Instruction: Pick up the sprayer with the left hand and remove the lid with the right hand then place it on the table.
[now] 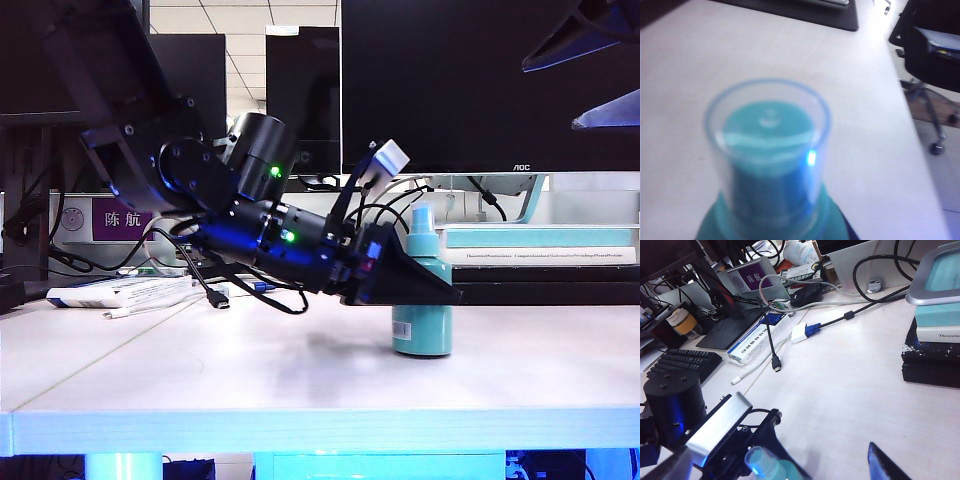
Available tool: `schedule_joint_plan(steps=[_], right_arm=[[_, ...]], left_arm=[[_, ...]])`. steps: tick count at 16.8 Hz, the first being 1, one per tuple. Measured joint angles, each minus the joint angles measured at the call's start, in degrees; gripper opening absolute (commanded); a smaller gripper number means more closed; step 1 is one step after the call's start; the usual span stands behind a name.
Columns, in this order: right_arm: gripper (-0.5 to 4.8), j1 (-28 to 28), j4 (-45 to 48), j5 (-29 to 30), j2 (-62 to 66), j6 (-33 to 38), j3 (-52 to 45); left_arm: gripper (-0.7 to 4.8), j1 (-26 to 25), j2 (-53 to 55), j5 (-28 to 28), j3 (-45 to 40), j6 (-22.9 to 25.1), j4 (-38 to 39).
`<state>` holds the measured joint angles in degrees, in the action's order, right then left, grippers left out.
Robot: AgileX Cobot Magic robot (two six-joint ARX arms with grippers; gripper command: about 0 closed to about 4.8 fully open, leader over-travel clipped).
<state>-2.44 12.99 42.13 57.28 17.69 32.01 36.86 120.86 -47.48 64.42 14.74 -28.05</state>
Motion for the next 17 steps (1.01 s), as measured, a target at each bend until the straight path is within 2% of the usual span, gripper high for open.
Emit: schedule_joint_plan(steps=[3,5,8,10,12,13,15,16,17], right_arm=[[4.79,0.02,-1.07,0.92,0.00,0.00,0.00],[4.79,0.04,-2.73,3.30,0.00,0.09,0.00],[4.79,0.59,-6.88,9.99,0.00,0.15,-0.02],[4.79,1.66,-7.06,14.78,-0.02,0.26,0.00],[4.79,3.63,-6.88,20.04,0.00,0.28,0.00],[4.79,8.50,-6.43,21.42,0.00,-0.72,0.00],[4.79,8.85,-6.40,20.76,0.00,-0.87,0.00],[4.79,8.94,-5.46,21.18,0.00,-0.44,0.00],[4.79,8.94,-5.44,22.21,0.00,0.11,0.00]], left_arm=[[-0.06,-0.24,-6.40,-2.95,-0.20,0.37,13.88],[-0.06,-0.61,-10.95,-5.38,-0.17,0.92,17.84],[-0.06,-1.64,-16.46,-12.37,-0.11,0.81,21.94],[-0.06,-2.14,-17.31,-17.70,-0.07,-1.05,23.08],[-0.06,-2.67,-17.07,-20.48,-0.07,-3.04,24.48],[-0.06,-2.21,-17.07,-27.80,-0.07,-7.80,28.83],[-0.06,-0.31,-17.07,-30.71,-0.02,-8.17,28.87],[-0.06,3.48,-17.07,-30.69,0.00,-8.15,28.65],[-0.06,3.43,-17.07,-29.97,0.00,-8.17,28.65]])
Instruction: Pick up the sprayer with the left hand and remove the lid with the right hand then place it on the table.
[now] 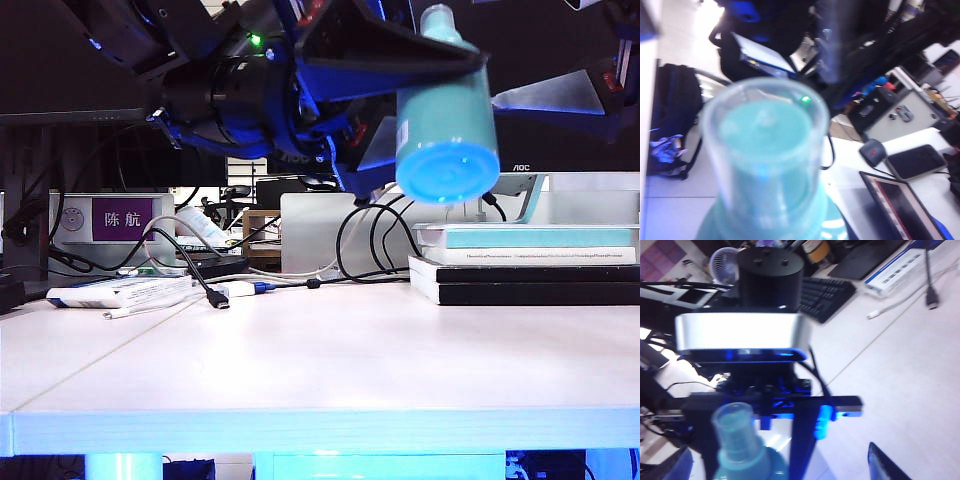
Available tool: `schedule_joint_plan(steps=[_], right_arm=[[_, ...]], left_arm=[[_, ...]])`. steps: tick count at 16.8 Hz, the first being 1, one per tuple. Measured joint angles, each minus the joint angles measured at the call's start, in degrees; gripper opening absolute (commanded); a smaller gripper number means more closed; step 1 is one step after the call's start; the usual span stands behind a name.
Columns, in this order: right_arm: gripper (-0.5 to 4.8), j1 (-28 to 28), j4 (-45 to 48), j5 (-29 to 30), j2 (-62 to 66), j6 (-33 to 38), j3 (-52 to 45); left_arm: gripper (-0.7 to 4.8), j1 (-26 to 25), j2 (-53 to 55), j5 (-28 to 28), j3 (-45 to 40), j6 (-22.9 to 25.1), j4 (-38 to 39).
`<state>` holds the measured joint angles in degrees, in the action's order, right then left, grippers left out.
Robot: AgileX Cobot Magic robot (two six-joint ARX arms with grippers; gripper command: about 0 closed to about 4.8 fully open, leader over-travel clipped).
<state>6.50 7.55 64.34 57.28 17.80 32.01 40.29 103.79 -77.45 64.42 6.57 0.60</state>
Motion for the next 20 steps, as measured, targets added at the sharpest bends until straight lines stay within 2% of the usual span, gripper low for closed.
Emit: schedule_joint_plan(steps=[2,3,4,5,7,8,9,10,14,20], right_arm=[[4.79,1.07,0.07,1.31,0.02,1.25,0.00],[4.75,5.42,0.07,1.18,0.00,1.49,0.00],[3.65,5.44,0.09,0.92,0.00,1.49,0.00],[1.37,5.35,0.09,-0.11,0.00,1.55,0.00],[1.05,5.49,0.81,0.37,-0.22,1.33,0.02],[0.20,5.46,1.09,0.22,-0.02,1.44,0.00],[-0.05,5.44,1.20,0.31,-0.15,1.31,0.00],[-0.05,5.44,4.20,0.26,-0.07,1.86,-0.04],[-0.05,5.42,5.90,-1.42,-0.22,2.49,-0.55],[-0.05,4.09,6.69,-4.61,0.02,2.97,-1.11]], left_arm=[[-0.06,0.22,0.02,0.13,0.02,-0.24,-0.02],[-0.06,2.75,0.02,0.15,0.07,-2.08,-3.04],[-0.06,2.78,0.00,0.28,0.07,-2.23,-3.43],[-0.06,2.67,0.00,0.50,0.07,-2.36,-3.61],[-0.06,2.47,0.22,1.40,0.07,-3.17,-3.34],[-0.06,2.40,0.22,1.53,0.09,-3.26,-3.61],[-0.06,2.43,0.24,1.55,0.09,-3.34,-3.45],[-0.06,2.43,0.17,0.96,0.26,-3.87,-4.26],[-0.06,4.24,1.09,1.07,0.55,-4.04,-4.55],[-0.06,2.97,2.78,1.57,1.07,-3.87,-5.33]])
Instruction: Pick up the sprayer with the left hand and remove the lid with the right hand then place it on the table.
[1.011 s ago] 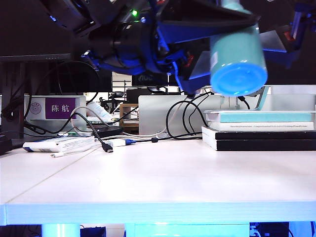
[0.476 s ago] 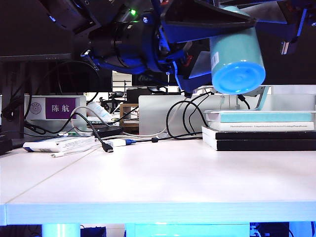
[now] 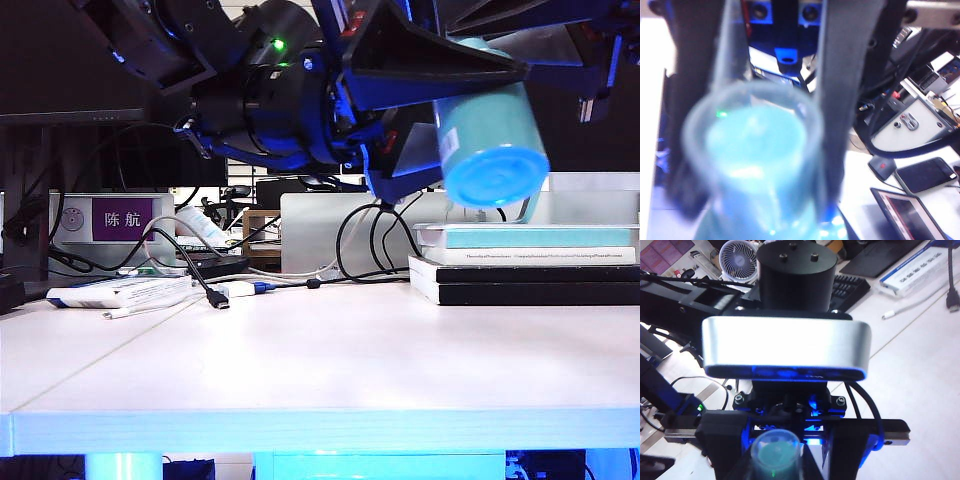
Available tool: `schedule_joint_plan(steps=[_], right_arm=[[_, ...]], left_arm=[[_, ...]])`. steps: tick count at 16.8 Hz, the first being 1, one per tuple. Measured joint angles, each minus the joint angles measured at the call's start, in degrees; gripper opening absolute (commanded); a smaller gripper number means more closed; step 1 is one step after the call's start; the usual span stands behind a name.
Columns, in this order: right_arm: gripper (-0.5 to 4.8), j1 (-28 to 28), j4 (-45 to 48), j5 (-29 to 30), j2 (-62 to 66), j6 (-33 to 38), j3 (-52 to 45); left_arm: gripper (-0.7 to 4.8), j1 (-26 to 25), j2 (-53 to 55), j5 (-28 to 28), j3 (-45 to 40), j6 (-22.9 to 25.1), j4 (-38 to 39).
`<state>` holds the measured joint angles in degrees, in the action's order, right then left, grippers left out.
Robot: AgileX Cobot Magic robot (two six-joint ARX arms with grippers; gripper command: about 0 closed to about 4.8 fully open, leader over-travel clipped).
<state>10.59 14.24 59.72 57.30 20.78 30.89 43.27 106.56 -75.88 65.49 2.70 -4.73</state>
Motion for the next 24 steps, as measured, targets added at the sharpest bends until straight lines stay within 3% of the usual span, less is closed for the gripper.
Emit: schedule_joint_plan(steps=[4,5,6,9,10,12,14,17,19,21,24], right_arm=[[-0.05,-3.02,2.25,-2.27,0.42,0.59,0.22],[-0.05,-5.66,6.91,-7.67,-0.24,0.22,1.70],[-0.05,-5.22,7.89,-8.59,-0.31,0.11,1.70],[-0.05,-5.18,7.82,-9.18,0.07,0.00,1.11],[-0.05,-5.07,5.68,-19.63,0.48,-2.36,1.14],[-0.05,-5.09,2.49,-23.69,1.88,-4.17,1.14],[-0.05,-4.00,-0.24,-27.76,3.67,-5.95,1.09],[-0.05,-3.45,-0.42,-33.35,8.31,-7.32,0.63],[-0.05,-2.71,1.88,-35.01,12.85,-7.39,-0.04],[-0.05,-2.58,3.80,-37.00,16.87,-7.43,-0.24],[-0.05,-2.67,9.99,-37.92,22.93,-7.48,-0.22]], left_arm=[[-0.06,-5.84,0.13,-0.79,0.55,0.00,0.15],[-0.06,-9.29,0.35,-3.63,-1.44,0.00,5.09],[-0.06,-10.82,0.61,-3.52,-1.33,-0.15,5.84],[-0.06,-7.63,-0.98,-5.38,-0.79,0.22,4.33],[-0.06,-10.45,-0.55,7.23,-0.83,0.39,-2.21],[-0.06,-12.13,-0.52,20.15,-0.83,3.72,-2.71],[-0.06,-11.78,-0.52,29.38,-0.85,7.98,-2.03],[-0.06,-11.28,-0.50,40.46,-1.22,13.25,-3.06],[-0.06,-11.04,-0.50,46.82,-3.23,14.16,-7.37],[-0.06,-11.04,-0.50,49.20,-6.21,13.44,-13.84],[-0.06,-11.52,-0.46,50.47,-14.53,11.69,-30.05]])
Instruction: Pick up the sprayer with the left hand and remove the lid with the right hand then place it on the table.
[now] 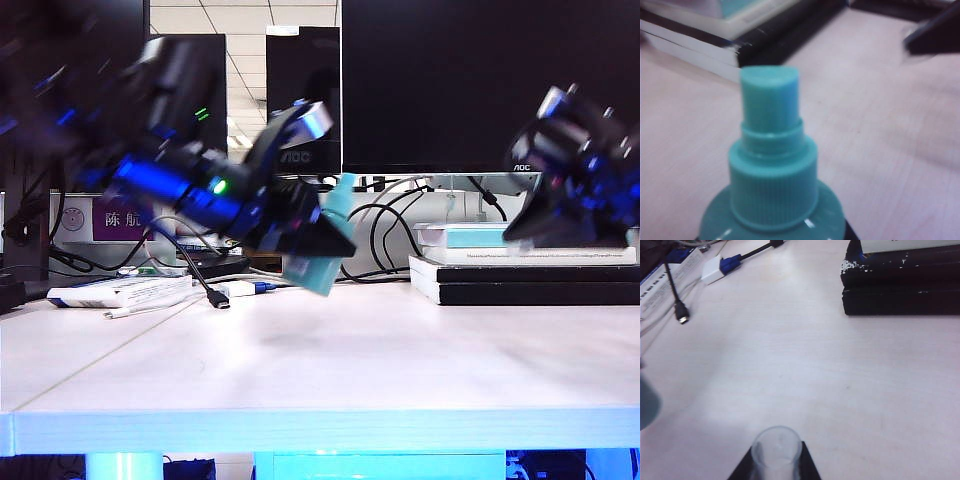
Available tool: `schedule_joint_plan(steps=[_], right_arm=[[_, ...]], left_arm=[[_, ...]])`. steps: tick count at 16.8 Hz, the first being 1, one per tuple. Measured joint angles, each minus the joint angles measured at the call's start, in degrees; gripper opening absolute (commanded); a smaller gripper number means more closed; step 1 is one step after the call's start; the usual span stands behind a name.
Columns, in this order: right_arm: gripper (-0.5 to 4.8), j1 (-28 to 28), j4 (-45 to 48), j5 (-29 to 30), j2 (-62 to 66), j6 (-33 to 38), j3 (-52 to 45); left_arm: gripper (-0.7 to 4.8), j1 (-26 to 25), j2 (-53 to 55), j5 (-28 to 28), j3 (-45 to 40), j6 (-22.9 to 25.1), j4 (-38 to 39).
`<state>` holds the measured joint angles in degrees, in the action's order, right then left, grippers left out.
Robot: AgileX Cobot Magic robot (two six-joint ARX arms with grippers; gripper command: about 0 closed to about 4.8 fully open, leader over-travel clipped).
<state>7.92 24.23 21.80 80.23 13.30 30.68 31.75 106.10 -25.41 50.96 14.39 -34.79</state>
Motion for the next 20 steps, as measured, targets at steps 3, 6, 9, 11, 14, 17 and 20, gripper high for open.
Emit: schedule_joint_plan(steps=[3,6,9,11,14,17,20], right_arm=[[-0.05,0.02,3.89,-1.66,3.08,-0.11,0.00],[-0.05,0.00,8.39,-5.31,7.96,-1.42,0.02],[-0.05,0.02,12.41,-6.29,12.20,-1.62,0.04],[-0.05,0.00,13.55,-6.80,14.80,-1.64,0.04],[-0.05,0.00,16.39,-7.87,17.70,-1.64,0.04],[-0.05,0.00,18.56,-8.33,20.13,-2.58,0.07],[-0.05,0.00,21.33,-8.96,21.70,-2.86,0.11]], left_arm=[[-0.06,-0.02,0.07,0.22,-7.65,-2.62,-14.25],[-0.06,-0.98,2.45,1.09,-11.34,-7.58,-27.30],[-0.06,-1.64,6.58,4.42,-11.30,-12.87,-33.14],[-0.06,-1.68,8.68,5.14,-11.32,-14.32,-35.34],[-0.06,-1.57,10.78,7.19,-11.26,-14.51,-37.68],[-0.06,-1.64,12.76,7.65,-11.26,-15.21,-37.70],[-0.06,-1.60,13.42,8.52,-11.26,-15.32,-38.58]])
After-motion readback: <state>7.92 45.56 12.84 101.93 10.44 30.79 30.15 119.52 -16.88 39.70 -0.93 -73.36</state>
